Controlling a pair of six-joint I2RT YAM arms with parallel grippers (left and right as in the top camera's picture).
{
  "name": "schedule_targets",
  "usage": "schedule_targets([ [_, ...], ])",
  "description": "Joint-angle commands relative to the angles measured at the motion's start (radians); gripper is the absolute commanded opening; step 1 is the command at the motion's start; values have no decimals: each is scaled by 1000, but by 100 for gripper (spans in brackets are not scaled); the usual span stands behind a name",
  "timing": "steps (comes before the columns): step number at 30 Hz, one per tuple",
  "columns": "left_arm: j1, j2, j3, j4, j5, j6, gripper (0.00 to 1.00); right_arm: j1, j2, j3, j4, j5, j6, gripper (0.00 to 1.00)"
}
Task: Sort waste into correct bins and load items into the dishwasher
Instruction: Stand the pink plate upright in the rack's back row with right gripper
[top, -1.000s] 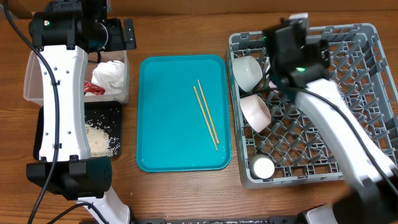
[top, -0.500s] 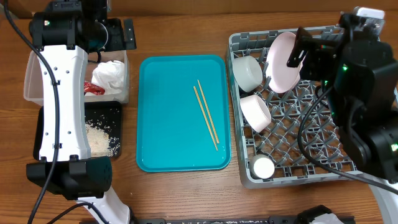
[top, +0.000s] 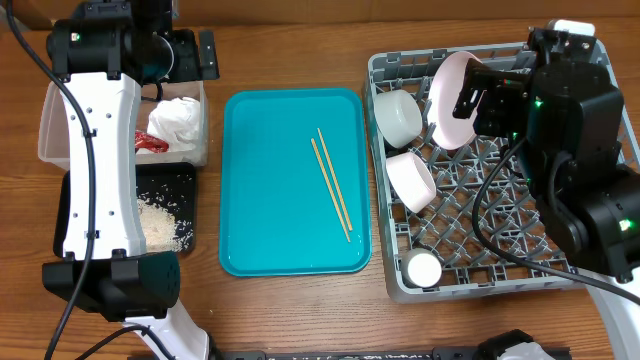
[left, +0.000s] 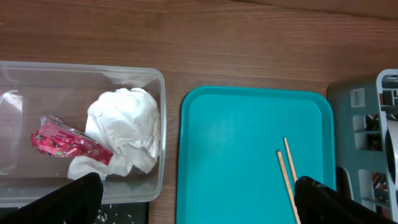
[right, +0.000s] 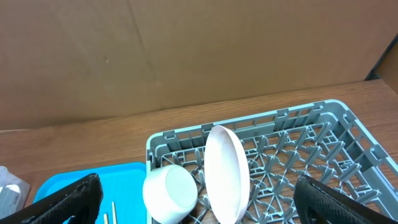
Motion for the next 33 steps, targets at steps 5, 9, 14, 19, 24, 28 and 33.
schedule_targets([
  [5,-5,-5,-3,1,-2,-10,100,3,-7,0,3,-4,5,100],
  [9,-5,-5,-3,1,-2,-10,100,3,-7,0,2,-4,5,100],
  [14,-5,-5,-3,1,-2,-10,100,3,-7,0,-5,-3,4,100],
  [19,-5,-5,-3,1,-2,-10,100,3,-7,0,-13,-1,4,100],
  [24,-5,-5,-3,1,-2,-10,100,3,-7,0,-19,-1,4,100],
  [28,-5,-5,-3,0,-2,-10,100,3,-7,0,-19,-1,4,100],
  [33,-5,-5,-3,1,-2,-10,100,3,-7,0,-31,-3,2,100],
])
